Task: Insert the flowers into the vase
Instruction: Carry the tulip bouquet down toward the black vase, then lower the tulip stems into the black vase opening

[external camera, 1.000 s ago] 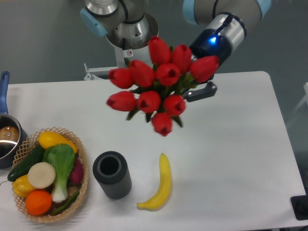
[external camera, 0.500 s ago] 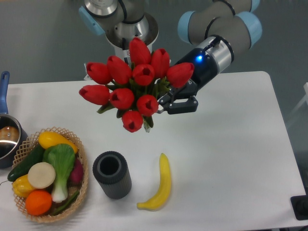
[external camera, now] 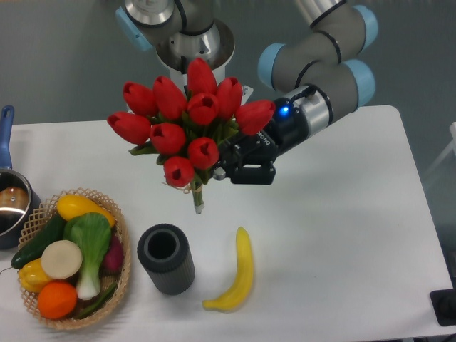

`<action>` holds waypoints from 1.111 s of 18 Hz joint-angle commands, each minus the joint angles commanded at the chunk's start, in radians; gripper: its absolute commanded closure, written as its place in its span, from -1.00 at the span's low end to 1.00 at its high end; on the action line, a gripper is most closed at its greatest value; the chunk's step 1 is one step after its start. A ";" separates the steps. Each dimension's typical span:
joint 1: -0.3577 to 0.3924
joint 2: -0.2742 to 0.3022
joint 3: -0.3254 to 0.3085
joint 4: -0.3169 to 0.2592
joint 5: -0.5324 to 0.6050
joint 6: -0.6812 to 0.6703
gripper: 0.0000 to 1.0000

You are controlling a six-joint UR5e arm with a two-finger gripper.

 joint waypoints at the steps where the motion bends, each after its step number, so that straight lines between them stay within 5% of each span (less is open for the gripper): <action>1: -0.003 -0.012 0.000 -0.002 -0.003 0.000 0.68; 20: -0.071 -0.153 0.023 0.000 -0.002 0.100 0.68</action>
